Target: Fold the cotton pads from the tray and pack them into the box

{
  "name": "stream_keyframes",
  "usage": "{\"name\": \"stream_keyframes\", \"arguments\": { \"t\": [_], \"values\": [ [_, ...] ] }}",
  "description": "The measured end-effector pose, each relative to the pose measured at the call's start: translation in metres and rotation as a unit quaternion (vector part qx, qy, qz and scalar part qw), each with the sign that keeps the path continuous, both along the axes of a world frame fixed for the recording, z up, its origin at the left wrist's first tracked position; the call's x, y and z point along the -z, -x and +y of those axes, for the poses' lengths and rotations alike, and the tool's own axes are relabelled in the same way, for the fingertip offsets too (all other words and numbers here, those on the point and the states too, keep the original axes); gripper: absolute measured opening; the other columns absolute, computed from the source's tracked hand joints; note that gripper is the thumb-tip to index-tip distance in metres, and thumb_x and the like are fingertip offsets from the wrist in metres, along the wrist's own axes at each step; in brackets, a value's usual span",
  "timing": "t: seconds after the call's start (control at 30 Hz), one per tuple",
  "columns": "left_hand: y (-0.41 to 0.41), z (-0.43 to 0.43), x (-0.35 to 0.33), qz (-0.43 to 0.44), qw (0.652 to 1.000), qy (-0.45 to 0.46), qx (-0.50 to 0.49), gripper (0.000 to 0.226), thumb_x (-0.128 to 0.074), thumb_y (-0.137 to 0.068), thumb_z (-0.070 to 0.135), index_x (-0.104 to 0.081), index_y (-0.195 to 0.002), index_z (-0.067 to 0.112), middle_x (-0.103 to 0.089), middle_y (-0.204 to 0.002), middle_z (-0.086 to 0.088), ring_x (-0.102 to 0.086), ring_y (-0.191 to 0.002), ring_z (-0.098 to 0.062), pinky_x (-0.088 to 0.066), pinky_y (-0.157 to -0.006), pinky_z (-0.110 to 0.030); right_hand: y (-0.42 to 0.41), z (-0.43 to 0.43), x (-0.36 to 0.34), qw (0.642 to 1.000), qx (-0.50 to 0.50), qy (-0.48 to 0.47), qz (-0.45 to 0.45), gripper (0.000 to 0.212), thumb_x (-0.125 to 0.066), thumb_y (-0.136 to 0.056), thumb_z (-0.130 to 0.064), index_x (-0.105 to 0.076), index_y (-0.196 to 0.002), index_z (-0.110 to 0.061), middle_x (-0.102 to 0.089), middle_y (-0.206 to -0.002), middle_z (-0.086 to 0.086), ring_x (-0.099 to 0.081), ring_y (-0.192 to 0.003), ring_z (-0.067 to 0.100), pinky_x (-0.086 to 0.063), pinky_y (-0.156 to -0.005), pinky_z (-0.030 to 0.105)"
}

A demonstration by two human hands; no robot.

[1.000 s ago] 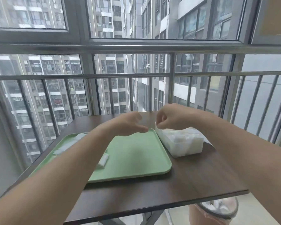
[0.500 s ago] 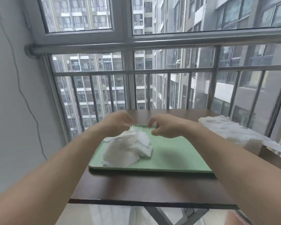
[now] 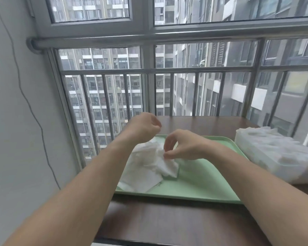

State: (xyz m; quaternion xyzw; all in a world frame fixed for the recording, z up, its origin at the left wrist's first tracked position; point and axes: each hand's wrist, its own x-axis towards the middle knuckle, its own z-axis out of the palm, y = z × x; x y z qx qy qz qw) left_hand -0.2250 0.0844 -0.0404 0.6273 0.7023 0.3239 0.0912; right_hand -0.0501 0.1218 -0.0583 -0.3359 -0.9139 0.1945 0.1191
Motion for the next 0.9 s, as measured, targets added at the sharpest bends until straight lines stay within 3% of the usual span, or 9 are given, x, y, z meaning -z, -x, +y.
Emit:
{"name": "stream_keyframes", "arguments": {
  "t": [0.07,0.13,0.23,0.33,0.47,0.57,0.73,0.8,0.9],
  "values": [
    [0.000,0.000,0.000,0.018,0.999,-0.025,-0.009,0.016,-0.060,-0.093,0.019,-0.066,-0.089,0.033,-0.066,-0.097,0.014,-0.064,-0.090,-0.007,-0.052,-0.078,-0.025,-0.003,-0.002,0.002,1.000,0.000,0.001,0.011,0.004,-0.074,-0.081,-0.031,-0.073,-0.083,-0.027,-0.073,-0.089,-0.012,-0.070,-0.084,0.011,-0.060,-0.074,0.034],
    [0.003,-0.002,0.001,0.022,0.999,-0.031,-0.011,0.016,-0.060,-0.093,0.017,-0.068,-0.089,0.030,-0.063,-0.090,0.016,-0.063,-0.086,-0.005,-0.048,-0.071,-0.022,-0.005,-0.007,0.004,1.000,0.001,0.007,0.007,0.017,-0.076,-0.080,-0.044,-0.072,-0.084,-0.028,-0.072,-0.087,-0.014,-0.069,-0.085,0.007,-0.057,-0.075,0.030],
    [0.011,-0.013,0.002,0.052,0.998,0.032,0.023,0.015,-0.063,-0.092,0.015,-0.074,-0.091,0.025,-0.067,-0.088,0.011,-0.065,-0.084,-0.008,-0.047,-0.068,-0.018,-0.004,-0.012,0.006,1.000,0.003,-0.002,-0.002,0.031,-0.080,-0.071,-0.054,-0.071,-0.085,-0.027,-0.071,-0.086,-0.012,-0.068,-0.083,0.008,-0.058,-0.078,0.033],
    [0.019,-0.029,0.000,0.036,0.988,0.122,0.084,0.006,-0.070,-0.090,0.022,-0.073,-0.095,0.024,-0.072,-0.094,0.003,-0.067,-0.085,-0.011,-0.055,-0.078,-0.025,-0.003,-0.013,0.008,1.000,0.002,-0.016,-0.001,0.023,-0.078,-0.075,-0.046,-0.072,-0.085,-0.027,-0.072,-0.089,-0.011,-0.068,-0.085,0.010,-0.058,-0.079,0.036],
    [0.035,-0.041,-0.001,0.015,0.979,0.175,0.100,0.029,-0.083,-0.080,0.033,-0.069,-0.105,0.031,-0.069,-0.106,0.007,-0.066,-0.093,-0.008,-0.053,-0.083,-0.027,-0.004,-0.013,0.009,0.999,0.014,-0.047,-0.004,0.008,-0.069,-0.081,-0.029,-0.069,-0.085,-0.022,-0.071,-0.091,-0.008,-0.069,-0.087,0.014,-0.058,-0.079,0.037],
    [0.039,-0.044,0.001,0.009,0.978,0.183,0.098,0.035,-0.086,-0.076,0.034,-0.066,-0.104,0.038,-0.065,-0.110,0.010,-0.064,-0.097,-0.009,-0.054,-0.092,-0.035,-0.004,-0.012,0.010,0.998,0.031,-0.047,0.027,0.008,-0.066,-0.082,-0.026,-0.068,-0.083,-0.018,-0.071,-0.091,-0.005,-0.069,-0.085,0.017,-0.056,-0.077,0.035],
    [0.037,-0.045,0.003,0.017,0.980,0.172,0.093,0.033,-0.082,-0.081,0.024,-0.067,-0.108,0.034,-0.066,-0.109,0.012,-0.065,-0.097,-0.009,-0.054,-0.095,-0.038,-0.009,-0.010,0.007,0.987,0.054,0.030,0.149,0.008,-0.064,-0.087,-0.015,-0.068,-0.082,-0.009,-0.072,-0.080,0.000,-0.064,-0.071,0.013,-0.047,-0.066,0.026],
    [0.035,-0.045,0.004,0.028,0.984,0.152,0.085,0.026,-0.078,-0.085,0.021,-0.067,-0.105,0.033,-0.066,-0.106,0.011,-0.066,-0.095,-0.009,-0.055,-0.094,-0.038,-0.011,-0.009,0.005,0.966,0.055,0.128,0.217,0.011,-0.062,-0.089,-0.007,-0.067,-0.093,0.002,-0.075,-0.087,0.013,-0.070,-0.072,0.015,-0.050,-0.070,0.028],
    [0.032,-0.043,0.006,0.037,0.988,0.131,0.069,0.020,-0.075,-0.087,0.021,-0.069,-0.105,0.028,-0.067,-0.104,0.009,-0.067,-0.092,-0.009,-0.057,-0.091,-0.037,-0.013,-0.009,0.006,0.933,0.073,0.252,0.246,0.016,-0.060,-0.091,-0.004,-0.067,-0.104,0.001,-0.075,-0.087,0.011,-0.075,-0.076,0.021,-0.055,-0.072,0.031]
  ]
}}
